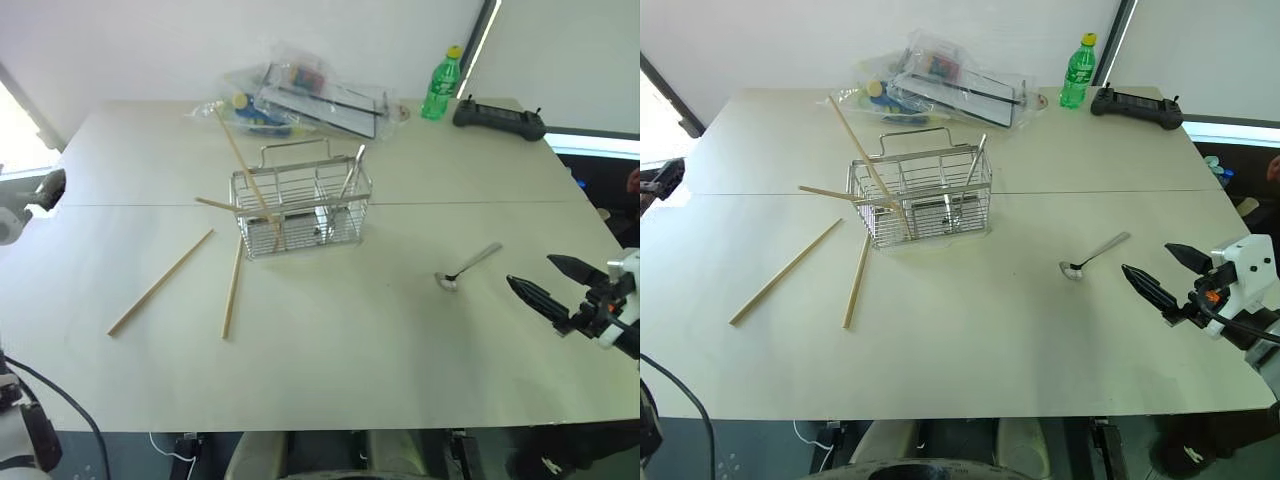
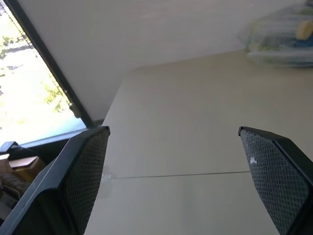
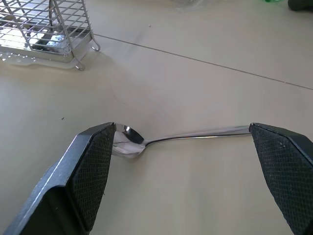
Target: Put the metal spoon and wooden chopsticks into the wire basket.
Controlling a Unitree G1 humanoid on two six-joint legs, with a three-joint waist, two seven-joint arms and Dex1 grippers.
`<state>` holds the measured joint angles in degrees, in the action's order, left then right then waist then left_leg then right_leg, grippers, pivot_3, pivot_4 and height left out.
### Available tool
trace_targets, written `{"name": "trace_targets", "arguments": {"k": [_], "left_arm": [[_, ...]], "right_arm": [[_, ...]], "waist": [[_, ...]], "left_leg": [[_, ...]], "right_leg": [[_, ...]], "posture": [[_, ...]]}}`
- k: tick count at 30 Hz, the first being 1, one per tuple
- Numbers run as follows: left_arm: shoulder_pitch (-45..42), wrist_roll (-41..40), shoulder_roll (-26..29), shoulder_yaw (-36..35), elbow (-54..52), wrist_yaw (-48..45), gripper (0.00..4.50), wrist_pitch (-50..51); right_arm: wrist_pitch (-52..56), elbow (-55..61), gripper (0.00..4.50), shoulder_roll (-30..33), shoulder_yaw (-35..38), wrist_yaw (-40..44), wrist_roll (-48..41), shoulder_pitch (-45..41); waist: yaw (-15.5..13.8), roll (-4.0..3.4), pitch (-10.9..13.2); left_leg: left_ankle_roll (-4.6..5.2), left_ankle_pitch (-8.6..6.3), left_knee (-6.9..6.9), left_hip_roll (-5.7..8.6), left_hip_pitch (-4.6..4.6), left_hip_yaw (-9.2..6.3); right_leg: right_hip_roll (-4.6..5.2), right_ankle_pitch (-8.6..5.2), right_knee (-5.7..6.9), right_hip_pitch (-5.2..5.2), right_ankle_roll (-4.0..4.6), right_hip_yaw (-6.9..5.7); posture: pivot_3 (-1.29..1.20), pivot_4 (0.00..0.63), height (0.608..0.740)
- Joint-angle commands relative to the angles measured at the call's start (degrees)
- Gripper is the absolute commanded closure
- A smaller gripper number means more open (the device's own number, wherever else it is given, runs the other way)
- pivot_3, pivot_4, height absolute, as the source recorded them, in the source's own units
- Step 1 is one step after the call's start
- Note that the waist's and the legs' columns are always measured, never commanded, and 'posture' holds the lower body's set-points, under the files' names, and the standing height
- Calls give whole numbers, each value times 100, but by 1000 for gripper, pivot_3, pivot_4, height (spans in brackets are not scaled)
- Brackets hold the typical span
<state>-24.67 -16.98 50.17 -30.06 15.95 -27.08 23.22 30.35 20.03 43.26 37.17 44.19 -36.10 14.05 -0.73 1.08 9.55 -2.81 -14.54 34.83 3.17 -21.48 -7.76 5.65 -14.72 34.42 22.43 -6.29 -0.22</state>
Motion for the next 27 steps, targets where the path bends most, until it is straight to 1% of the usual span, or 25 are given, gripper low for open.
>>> {"name": "trace_targets", "arguments": {"k": [1, 17, 20, 23, 27], "left_arm": [[-46, -52, 34, 74, -272, -171, 53, -217], [-193, -292, 11, 190, -514, -367, 53, 215], [-193, -195, 57, 313, -561, -383, 53, 182], [-138, -39, 94, 494, -770, -415, 53, 73], [152, -259, -59, 469, -1488, -515, 53, 266]], "right_arm": [[-94, 152, 0, 24, 249, -27, -56, -8], [-99, 163, 0, 21, 218, -134, -71, -46], [-127, 88, 0, 27, 159, -140, -17, -75], [-177, -47, 0, 126, 61, -108, 104, -193], [-39, -212, 0, 321, 125, -105, 55, -508]], "waist": [[0, 0, 0], [3, 1, -1], [2, 1, -1], [1, 1, -1], [8, 0, -1]], "left_leg": [[0, 0, 0, 0, 0, 1], [1, 1, 10, 0, 1, 10], [1, 1, 14, 0, 1, 10], [1, 1, 19, 0, 2, 11], [1, 1, 24, 0, 1, 13]], "right_leg": [[0, 0, 0, 0, 0, 0], [-3, 5, 5, -4, -3, 0], [-3, 7, 5, -6, -4, 0], [-3, 10, 6, -9, -4, 0], [-2, 13, 3, -10, 2, 4]], "posture": [[0, 150, 738], [0, 150, 738], [0, 150, 738], [0, 150, 738], [0, 150, 738]]}}
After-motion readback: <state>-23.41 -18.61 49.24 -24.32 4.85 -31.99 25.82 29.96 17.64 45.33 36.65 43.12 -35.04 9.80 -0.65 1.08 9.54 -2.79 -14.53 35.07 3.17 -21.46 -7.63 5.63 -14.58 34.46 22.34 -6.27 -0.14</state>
